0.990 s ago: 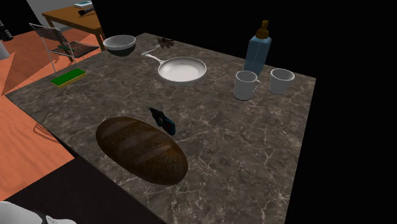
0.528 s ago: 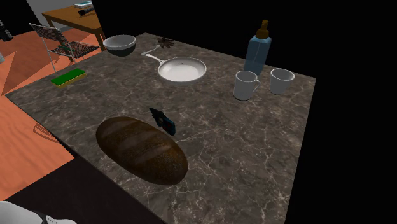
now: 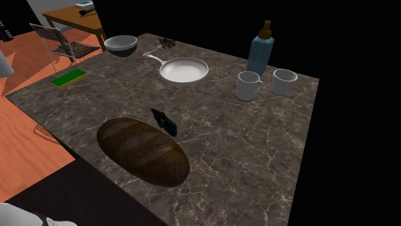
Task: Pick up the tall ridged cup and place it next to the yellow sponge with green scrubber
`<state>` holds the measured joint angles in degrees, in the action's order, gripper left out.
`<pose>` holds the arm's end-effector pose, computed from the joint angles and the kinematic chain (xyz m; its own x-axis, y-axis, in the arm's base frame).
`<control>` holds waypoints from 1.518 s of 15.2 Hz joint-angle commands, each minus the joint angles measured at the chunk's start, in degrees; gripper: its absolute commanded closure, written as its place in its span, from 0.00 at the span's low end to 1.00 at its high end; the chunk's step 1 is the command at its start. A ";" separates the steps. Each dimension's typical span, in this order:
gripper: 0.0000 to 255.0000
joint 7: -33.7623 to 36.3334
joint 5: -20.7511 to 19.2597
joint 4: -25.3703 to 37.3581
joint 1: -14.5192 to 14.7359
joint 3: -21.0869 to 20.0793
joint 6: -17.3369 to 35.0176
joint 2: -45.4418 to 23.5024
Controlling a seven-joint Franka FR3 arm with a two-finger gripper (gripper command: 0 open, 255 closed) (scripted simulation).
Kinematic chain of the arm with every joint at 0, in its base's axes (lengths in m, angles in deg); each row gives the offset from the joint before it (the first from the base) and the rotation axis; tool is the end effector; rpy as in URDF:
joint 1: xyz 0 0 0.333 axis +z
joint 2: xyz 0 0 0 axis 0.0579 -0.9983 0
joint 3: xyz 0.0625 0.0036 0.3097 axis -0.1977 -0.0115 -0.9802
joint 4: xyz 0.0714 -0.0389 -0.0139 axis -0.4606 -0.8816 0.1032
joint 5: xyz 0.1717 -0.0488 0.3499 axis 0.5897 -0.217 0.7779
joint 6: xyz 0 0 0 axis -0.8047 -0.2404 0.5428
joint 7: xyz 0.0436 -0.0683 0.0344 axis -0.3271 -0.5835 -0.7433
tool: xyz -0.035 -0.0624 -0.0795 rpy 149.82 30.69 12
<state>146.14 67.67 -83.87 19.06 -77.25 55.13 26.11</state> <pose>0.1379 0.4962 0.5504 0.9959 0.0522 -0.0743 0.0448 -0.9941 -0.0984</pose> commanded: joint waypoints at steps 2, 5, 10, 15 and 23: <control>1.00 -0.30 0.18 -2.15 0.10 -0.29 2.23 -0.06; 1.00 -0.49 0.26 -4.23 0.18 -0.70 4.54 -0.34; 1.00 -0.63 0.21 -7.47 0.25 -1.51 8.45 -1.14; 1.00 -0.55 -0.14 -10.41 0.21 -2.46 12.46 -2.39; 1.00 0.19 -1.53 -14.56 -0.05 -4.18 19.07 -5.42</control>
<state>146.36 66.24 -97.81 19.03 -81.30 73.34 20.96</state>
